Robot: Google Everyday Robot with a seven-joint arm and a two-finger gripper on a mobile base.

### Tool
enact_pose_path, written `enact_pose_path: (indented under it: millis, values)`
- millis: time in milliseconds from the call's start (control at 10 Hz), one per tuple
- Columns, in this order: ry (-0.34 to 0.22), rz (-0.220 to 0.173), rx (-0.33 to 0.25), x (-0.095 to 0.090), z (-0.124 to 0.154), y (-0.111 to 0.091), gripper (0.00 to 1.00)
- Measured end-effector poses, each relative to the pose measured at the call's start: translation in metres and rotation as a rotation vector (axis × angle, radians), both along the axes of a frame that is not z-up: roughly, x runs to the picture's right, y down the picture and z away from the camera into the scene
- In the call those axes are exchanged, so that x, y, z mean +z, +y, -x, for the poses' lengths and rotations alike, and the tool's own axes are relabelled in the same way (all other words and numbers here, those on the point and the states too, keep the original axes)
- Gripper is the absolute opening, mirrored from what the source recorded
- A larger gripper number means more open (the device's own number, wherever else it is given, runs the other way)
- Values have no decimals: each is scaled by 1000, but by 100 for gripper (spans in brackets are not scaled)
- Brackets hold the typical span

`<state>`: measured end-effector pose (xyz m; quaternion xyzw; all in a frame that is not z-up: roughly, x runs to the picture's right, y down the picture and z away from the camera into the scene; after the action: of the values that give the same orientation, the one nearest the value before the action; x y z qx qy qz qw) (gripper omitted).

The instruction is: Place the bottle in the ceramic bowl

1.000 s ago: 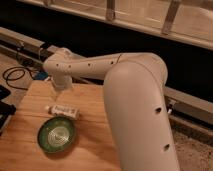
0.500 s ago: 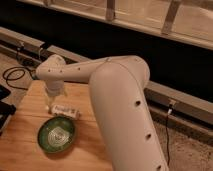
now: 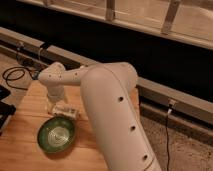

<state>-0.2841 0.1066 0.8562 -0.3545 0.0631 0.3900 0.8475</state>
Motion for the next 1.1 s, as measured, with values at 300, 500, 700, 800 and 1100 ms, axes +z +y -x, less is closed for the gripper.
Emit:
enact_pose_path:
  millis: [300, 500, 700, 800, 1100]
  values:
    - [-3, 61, -8, 18, 4, 17, 65]
    - [-8, 95, -19, 27, 10, 29, 65]
    - [-35, 125, -21, 30, 14, 36, 50]
    - [-46, 129, -21, 32, 14, 36, 40]
    - [-50, 130, -23, 30, 14, 35, 9]
